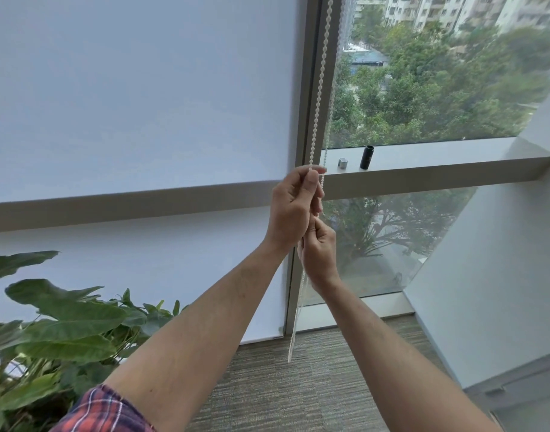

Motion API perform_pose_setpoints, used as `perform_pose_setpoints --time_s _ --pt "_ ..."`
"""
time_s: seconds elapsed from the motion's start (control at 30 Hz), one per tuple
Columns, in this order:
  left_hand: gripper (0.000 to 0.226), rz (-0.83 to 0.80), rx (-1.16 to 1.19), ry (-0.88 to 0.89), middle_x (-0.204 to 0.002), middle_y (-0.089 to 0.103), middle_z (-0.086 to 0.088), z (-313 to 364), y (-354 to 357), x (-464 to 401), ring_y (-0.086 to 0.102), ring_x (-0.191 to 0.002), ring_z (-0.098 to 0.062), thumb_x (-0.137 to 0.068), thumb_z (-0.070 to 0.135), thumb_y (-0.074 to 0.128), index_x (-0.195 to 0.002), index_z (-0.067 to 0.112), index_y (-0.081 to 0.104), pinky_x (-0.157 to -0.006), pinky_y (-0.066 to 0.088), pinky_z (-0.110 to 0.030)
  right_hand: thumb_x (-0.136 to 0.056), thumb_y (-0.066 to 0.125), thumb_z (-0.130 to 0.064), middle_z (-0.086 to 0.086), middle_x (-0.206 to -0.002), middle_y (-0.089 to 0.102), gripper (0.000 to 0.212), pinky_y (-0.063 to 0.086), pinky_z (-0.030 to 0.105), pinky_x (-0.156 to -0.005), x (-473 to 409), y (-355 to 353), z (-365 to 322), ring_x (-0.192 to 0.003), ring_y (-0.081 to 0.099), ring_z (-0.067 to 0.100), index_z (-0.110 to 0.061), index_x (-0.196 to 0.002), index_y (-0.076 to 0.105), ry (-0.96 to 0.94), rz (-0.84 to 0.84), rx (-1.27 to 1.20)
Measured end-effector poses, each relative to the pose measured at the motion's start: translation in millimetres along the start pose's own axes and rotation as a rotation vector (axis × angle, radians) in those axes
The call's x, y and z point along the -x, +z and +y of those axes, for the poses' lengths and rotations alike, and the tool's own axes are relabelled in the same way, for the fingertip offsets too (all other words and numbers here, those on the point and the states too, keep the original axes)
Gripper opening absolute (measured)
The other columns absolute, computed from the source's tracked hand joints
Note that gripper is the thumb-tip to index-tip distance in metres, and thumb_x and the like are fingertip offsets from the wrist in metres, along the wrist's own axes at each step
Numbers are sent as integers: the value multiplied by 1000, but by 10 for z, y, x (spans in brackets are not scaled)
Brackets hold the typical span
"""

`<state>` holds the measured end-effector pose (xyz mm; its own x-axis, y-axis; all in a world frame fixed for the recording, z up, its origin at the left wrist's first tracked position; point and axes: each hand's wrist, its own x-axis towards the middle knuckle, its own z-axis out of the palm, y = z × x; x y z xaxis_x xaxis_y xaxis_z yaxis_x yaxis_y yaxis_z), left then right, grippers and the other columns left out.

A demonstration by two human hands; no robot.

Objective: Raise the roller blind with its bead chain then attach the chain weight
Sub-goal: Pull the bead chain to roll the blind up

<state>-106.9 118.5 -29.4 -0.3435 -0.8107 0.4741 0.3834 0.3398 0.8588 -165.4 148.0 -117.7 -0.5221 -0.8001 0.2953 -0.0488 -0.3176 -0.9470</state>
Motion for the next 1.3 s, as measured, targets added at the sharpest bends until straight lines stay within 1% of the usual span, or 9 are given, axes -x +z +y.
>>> perform_pose_setpoints --time_s 0.2,0.57,0.73,0.83,0.93,1.07,1.17,1.23,1.3 --pt "33 -97 105 -115 -55 33 10 18 -2 46 23 -48 -9 -106 22 39 -89 13 66 -43 17 -25 -99 44 -41 -16 -53 36 42 21 32 -49 224 -90 196 -50 27 9 -30 -58 46 46 -17 49" --pt "39 -80 121 -239 -50 32 11 -155 -93 396 23 -45 -8 -105 25 40 -76 17 63 -42 23 -21 -98 44 -32 -11 -53 37 39 22 32 -47 578 -175 293 -48 27 9 -27 -60 48 130 -102 67" --pt "37 -74 152 -239 -49 34 12 -160 -130 526 24 -44 -7 -104 24 40 -76 15 62 -42 22 -22 -98 47 -36 -6 -54 46 40 32 21 -42 590 -296 231 -44 37 8 -27 -60 54 217 -279 4" --pt "36 -42 167 -220 -47 34 10 -137 -131 581 25 -42 -8 -103 25 42 -74 15 62 -41 24 -20 -101 38 -50 3 -82 73 48 53 34 -76 485 -427 174 -77 69 19 -24 -80 73 238 -399 117" --pt "36 -23 153 -213 -45 36 9 -150 -138 624 27 -41 -8 -102 25 43 -73 14 61 -43 28 -20 -94 30 -63 4 -114 74 60 47 42 -101 350 -451 -6 -115 66 18 -23 -106 74 226 -352 112" --pt "35 -11 119 -266 -46 35 9 -285 -171 783 24 -40 -8 -101 29 46 -72 16 60 -41 23 -21 -92 37 -65 10 -104 73 62 54 34 -89 119 -284 -497 -103 70 23 -14 -108 70 124 -226 -55" --pt "35 -11 104 -313 -46 34 11 -359 -180 891 25 -40 -6 -101 32 48 -71 22 63 -41 22 -20 -101 35 -45 14 -91 68 48 55 35 -71 9 -94 -819 -79 68 27 -9 -109 66 66 -266 -172" --pt "39 -18 110 -322 -45 35 13 -364 -197 899 25 -39 -6 -102 29 46 -68 27 64 -41 22 -20 -103 34 -42 7 -74 60 44 43 31 -50 -10 -5 -940 -57 52 19 -13 -106 68 43 -290 -243" --pt "41 -19 99 -322 -45 35 12 -357 -218 880 25 -39 -6 -103 27 45 -66 28 63 -41 22 -21 -104 36 -41 -3 -60 44 42 24 26 -43 -24 54 -977 -47 31 11 -17 -94 69 17 -282 -270"
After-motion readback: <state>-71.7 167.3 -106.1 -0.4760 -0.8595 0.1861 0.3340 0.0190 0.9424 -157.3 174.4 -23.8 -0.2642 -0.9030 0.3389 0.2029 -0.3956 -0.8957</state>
